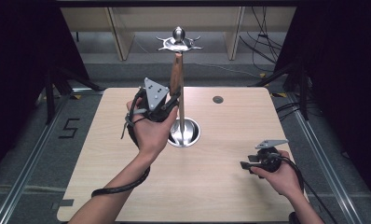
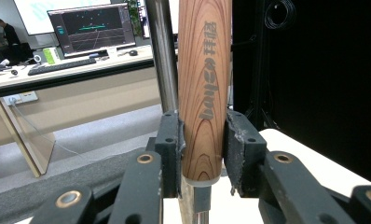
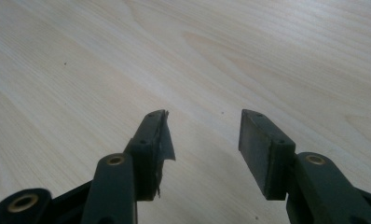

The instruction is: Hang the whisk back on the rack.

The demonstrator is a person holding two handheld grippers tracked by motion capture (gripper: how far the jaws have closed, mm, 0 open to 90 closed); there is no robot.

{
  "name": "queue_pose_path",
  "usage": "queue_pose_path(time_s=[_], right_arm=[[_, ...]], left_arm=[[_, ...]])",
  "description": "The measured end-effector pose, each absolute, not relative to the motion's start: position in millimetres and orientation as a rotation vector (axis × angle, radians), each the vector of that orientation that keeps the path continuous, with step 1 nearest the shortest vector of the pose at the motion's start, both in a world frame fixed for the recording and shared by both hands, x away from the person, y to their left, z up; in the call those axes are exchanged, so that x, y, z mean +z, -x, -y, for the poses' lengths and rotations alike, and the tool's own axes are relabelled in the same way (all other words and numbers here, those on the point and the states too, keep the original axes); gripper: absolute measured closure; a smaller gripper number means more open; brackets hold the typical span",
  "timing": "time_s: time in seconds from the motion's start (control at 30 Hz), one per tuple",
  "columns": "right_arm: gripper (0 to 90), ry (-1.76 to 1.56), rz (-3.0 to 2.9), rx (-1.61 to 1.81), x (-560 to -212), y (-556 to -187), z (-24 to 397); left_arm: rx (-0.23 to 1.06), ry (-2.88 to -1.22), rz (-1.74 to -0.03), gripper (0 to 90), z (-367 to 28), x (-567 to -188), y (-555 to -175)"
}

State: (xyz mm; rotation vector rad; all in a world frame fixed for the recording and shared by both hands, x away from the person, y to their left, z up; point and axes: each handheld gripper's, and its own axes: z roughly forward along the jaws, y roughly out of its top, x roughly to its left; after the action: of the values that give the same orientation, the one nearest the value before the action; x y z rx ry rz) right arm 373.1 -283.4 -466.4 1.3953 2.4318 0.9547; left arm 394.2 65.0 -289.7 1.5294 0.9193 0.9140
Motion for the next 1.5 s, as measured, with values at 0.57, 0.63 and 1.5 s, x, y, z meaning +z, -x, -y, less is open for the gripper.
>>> queue_pose_path(time_s=[0.57,0.63,1.5], right_arm=[[52.3,-1.346,-2.436,0.970,-467.2,-374.5,284.6],[52.3,-1.348,-2.435,0.971,-467.1,-374.4,284.5],[52.5,-1.381,-2.410,1.000,-468.0,-374.0,282.8]], left_arm=[[0.931,-1.529,-0.922,68.1,-60.7,-286.5,-398.2],[0.932,-1.529,-0.921,68.1,-60.5,-286.4,-398.6],[0.949,-1.532,-0.931,68.0,-55.9,-282.3,-404.5]])
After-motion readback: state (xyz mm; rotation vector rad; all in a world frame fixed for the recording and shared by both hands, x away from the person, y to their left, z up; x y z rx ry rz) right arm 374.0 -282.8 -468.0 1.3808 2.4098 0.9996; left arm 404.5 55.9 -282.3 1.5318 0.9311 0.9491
